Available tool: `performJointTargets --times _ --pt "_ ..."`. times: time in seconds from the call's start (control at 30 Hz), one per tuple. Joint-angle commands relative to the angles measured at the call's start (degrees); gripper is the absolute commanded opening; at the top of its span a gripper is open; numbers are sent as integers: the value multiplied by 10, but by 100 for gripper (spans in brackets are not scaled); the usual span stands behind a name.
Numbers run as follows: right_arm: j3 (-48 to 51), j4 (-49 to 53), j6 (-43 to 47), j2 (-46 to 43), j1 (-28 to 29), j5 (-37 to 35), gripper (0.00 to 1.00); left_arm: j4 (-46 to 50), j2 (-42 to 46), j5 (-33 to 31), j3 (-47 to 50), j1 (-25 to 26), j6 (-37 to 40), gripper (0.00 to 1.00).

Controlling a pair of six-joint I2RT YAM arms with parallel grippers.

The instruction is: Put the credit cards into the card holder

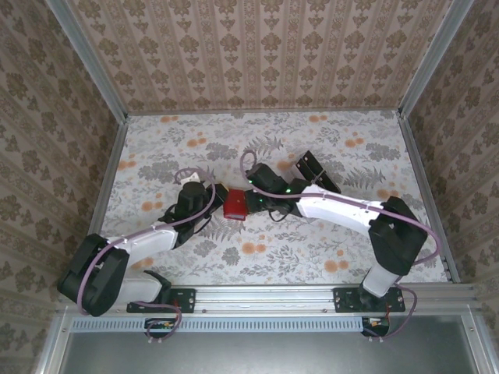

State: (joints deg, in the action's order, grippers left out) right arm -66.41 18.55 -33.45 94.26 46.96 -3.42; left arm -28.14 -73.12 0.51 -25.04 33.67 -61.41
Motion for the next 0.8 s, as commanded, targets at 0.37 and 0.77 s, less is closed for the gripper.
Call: performJointTargets --times 0.37,0.77 --pt "69 -78 -45 -39 -29 69 29 -37 22 5 5 3 49 0" --pt "88 -104 -69 -28 -33 86 46 -31 36 4 5 4 53 0"
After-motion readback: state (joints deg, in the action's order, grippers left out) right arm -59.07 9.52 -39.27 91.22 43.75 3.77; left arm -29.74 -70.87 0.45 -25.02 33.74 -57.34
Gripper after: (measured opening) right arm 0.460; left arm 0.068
